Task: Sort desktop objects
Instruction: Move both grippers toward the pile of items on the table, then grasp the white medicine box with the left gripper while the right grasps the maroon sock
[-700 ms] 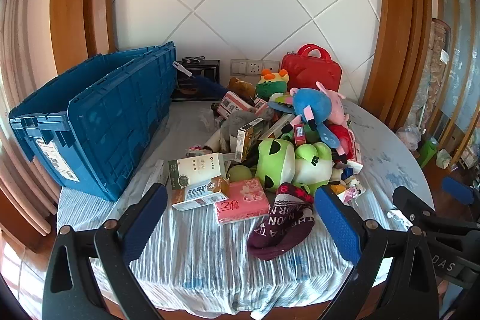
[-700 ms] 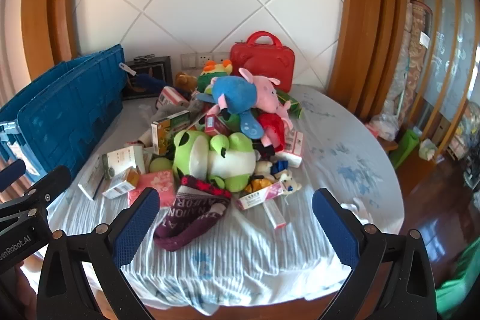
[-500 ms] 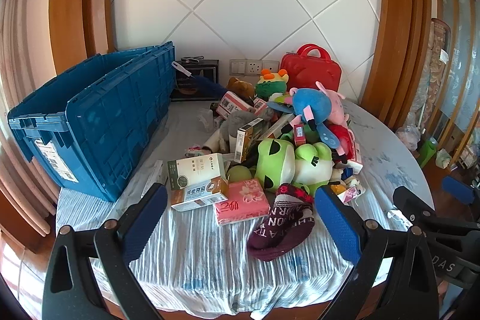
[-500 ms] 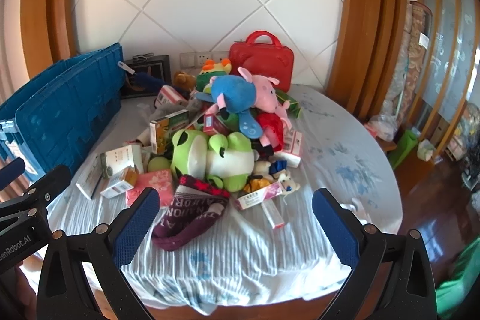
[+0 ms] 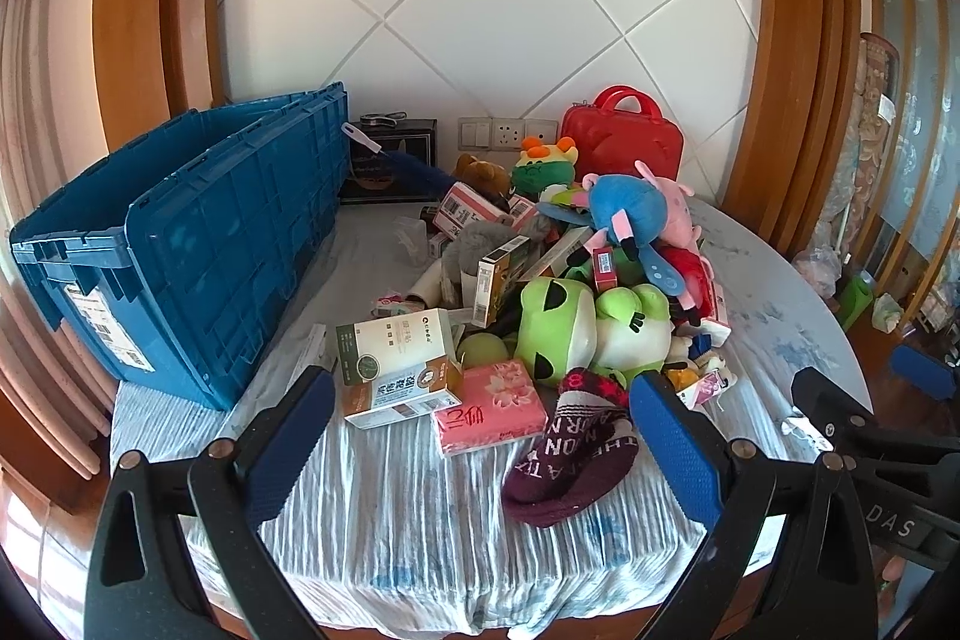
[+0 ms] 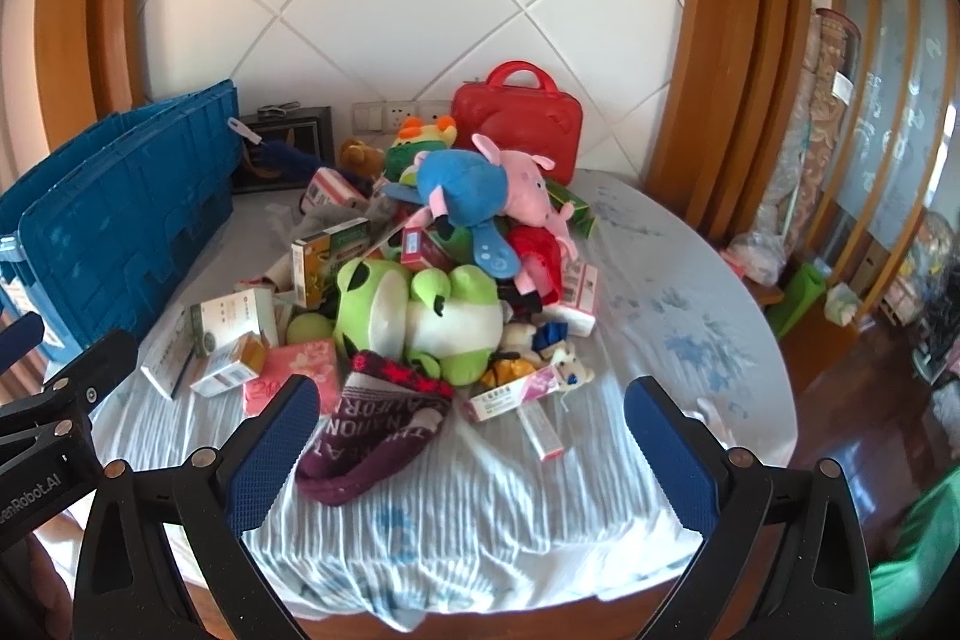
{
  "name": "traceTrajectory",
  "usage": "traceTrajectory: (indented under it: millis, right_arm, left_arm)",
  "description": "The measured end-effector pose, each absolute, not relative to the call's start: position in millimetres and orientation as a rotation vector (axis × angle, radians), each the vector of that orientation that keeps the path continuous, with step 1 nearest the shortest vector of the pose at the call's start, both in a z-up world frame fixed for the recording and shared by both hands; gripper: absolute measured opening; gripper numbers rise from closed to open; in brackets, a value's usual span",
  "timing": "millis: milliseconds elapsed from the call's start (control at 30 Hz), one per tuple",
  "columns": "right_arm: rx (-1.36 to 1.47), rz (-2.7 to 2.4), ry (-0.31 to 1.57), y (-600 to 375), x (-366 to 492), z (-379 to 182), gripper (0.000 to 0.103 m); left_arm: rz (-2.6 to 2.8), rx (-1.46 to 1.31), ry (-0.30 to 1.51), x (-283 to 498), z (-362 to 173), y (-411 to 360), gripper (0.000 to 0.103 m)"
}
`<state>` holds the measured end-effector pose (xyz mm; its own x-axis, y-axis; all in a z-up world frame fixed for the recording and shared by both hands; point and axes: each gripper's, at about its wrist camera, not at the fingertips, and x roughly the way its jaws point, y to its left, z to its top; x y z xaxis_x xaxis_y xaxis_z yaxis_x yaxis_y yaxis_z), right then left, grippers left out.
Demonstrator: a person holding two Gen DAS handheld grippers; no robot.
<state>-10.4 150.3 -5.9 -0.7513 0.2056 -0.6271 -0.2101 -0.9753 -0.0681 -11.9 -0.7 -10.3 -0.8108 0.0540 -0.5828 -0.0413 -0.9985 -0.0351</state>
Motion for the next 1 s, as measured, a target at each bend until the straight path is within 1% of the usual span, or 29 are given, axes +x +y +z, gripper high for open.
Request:
traceTrajectory:
  millis: [333, 500, 700, 900, 1000]
  right_arm:
    - [-0.988, 2.720, 0.005, 139, -22, -11, 0.103]
    - [-0.978, 2.694, 0.010, 136, -26, -23, 0.103]
    - [-1.054, 2.634, 0.067, 147, -39, -56, 0.103]
    - [-1.272, 2.614, 0.113, 161, -78, -105, 0.103]
    - [-1.401, 2.594, 0.151, 168, -105, -131, 0.103]
  left_arm:
    - [2.914, -0.939, -0.016, -19, -17, -17, 0.100]
    - [2.901, -0.961, -0.008, -28, -29, -33, 0.100]
    - [2.910, -1.070, 0.026, -52, -69, -63, 0.100]
    - [2.928, -1.266, 0.041, -87, -122, -96, 0.100]
    - [2.932, -1.390, 0.013, -106, -145, -113, 0.100]
